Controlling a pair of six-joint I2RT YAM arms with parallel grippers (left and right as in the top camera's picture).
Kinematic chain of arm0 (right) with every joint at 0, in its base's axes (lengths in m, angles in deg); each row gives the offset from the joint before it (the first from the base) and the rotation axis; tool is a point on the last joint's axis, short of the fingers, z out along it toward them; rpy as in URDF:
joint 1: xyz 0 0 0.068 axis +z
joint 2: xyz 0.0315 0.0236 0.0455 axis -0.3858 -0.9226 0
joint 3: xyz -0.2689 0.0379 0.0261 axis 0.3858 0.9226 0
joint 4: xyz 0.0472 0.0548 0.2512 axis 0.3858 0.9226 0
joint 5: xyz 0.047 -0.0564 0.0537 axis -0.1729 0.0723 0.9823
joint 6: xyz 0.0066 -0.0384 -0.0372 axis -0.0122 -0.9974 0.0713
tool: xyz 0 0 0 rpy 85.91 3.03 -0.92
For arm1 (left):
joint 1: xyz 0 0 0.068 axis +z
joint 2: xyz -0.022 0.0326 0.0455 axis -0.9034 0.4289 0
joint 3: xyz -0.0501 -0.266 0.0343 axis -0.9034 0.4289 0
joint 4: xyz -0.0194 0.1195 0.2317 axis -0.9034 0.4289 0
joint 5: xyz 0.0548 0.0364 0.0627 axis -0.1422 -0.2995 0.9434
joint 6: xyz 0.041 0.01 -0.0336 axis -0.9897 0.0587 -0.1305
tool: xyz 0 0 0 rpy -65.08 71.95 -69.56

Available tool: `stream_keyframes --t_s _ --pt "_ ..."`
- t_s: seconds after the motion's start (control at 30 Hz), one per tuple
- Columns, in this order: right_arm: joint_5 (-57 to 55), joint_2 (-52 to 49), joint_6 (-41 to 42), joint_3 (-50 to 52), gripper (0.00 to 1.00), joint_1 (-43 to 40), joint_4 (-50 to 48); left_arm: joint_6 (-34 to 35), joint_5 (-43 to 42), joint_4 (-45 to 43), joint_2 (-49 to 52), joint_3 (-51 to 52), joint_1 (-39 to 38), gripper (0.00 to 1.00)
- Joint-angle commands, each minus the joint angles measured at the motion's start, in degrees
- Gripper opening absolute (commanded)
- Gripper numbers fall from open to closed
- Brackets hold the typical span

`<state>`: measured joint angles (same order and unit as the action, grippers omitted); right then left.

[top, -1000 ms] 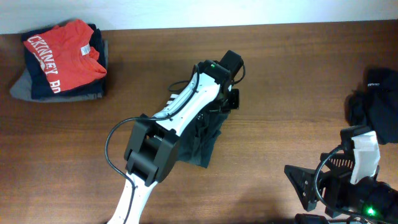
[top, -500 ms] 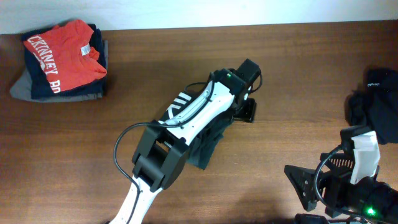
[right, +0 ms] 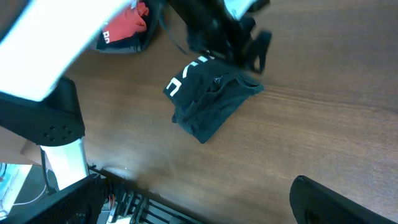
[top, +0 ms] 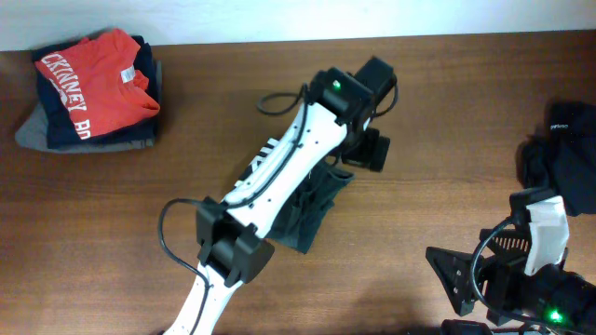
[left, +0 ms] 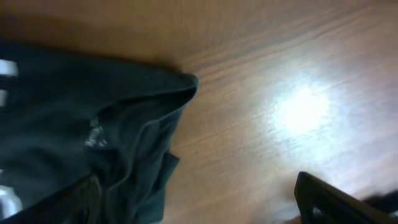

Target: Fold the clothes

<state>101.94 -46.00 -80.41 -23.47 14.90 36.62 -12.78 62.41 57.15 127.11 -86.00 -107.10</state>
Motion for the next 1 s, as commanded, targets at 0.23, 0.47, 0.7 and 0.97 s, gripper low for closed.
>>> stream_keyframes --t_s 0.23,0.47,0.7,0.97 --pt "-0.5 0.0 -0.1 -0.6 0.99 0.3 0.3 -7.2 4.4 6.0 -1.5 -9.2 1.4 0.99" --pt "-0.5 0.0 -0.1 -0.6 0.99 0.3 0.3 -7.5 4.3 6.0 -8.8 -2.5 5.3 0.99" --pt "-0.5 0.0 -0.1 -0.6 0.99 0.3 0.3 -3.5 9.2 5.9 -26.6 21.9 11.9 0.99" --pt "-0.5 0.0 -0.1 -0.6 0.99 0.3 0.3 -6.9 4.6 -5.1 -38.6 49.5 12.5 0.99"
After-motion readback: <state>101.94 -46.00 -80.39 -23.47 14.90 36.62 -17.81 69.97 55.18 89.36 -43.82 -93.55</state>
